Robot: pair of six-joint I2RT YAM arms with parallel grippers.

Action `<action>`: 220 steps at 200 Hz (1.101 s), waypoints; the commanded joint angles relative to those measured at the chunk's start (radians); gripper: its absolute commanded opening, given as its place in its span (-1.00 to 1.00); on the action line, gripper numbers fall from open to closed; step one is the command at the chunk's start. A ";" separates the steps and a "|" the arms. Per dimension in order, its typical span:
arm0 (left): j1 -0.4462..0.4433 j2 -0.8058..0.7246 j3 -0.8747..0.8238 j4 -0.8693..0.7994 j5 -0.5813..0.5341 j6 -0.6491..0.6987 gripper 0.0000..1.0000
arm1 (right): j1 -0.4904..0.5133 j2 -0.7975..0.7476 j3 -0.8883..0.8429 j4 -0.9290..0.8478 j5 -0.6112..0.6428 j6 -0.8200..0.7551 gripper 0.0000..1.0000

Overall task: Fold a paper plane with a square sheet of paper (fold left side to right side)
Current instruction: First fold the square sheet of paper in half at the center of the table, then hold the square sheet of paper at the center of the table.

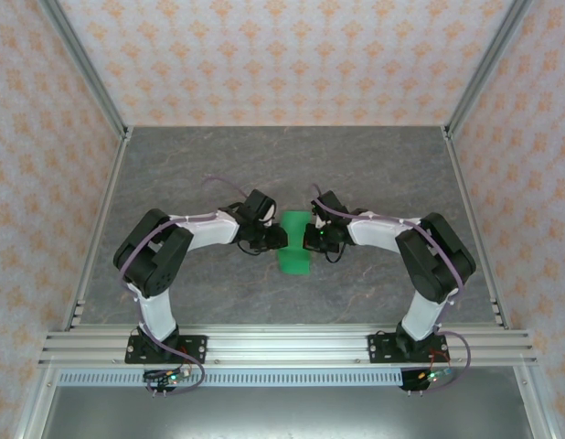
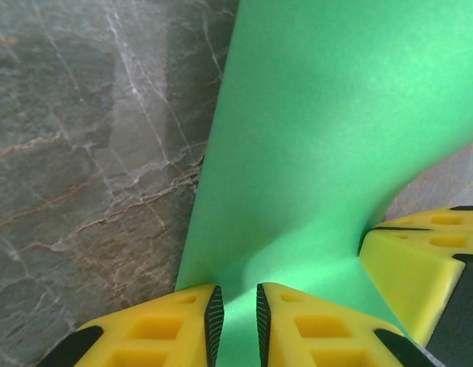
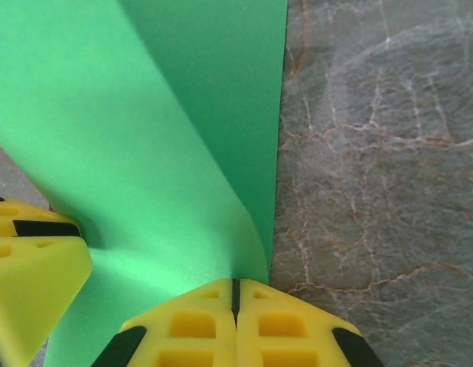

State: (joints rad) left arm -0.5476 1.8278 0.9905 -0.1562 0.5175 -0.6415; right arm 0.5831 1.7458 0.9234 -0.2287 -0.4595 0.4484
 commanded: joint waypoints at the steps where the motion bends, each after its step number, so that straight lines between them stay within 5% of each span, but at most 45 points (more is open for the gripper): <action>1: 0.041 -0.045 -0.045 -0.048 -0.046 0.039 -0.54 | 0.003 0.061 -0.031 -0.136 0.113 -0.018 -0.94; 49: 0.040 -0.126 -0.058 0.038 0.041 0.031 -0.56 | 0.001 0.055 -0.028 -0.129 0.101 -0.016 -0.94; 90: 0.005 -0.038 -0.001 0.134 0.105 -0.016 -0.59 | 0.002 0.053 -0.023 -0.130 0.097 -0.017 -0.95; 165: -0.018 0.053 0.025 0.102 0.028 -0.014 -0.60 | 0.004 0.039 -0.038 -0.107 0.085 -0.012 -0.95; 220: -0.041 0.061 -0.019 0.088 -0.004 -0.015 -0.62 | -0.038 -0.078 -0.031 0.002 -0.035 -0.017 -0.95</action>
State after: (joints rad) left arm -0.5705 1.8847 1.0061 -0.0288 0.5682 -0.6567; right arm 0.5789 1.7279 0.9070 -0.2066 -0.4747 0.4473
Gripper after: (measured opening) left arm 0.192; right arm 0.062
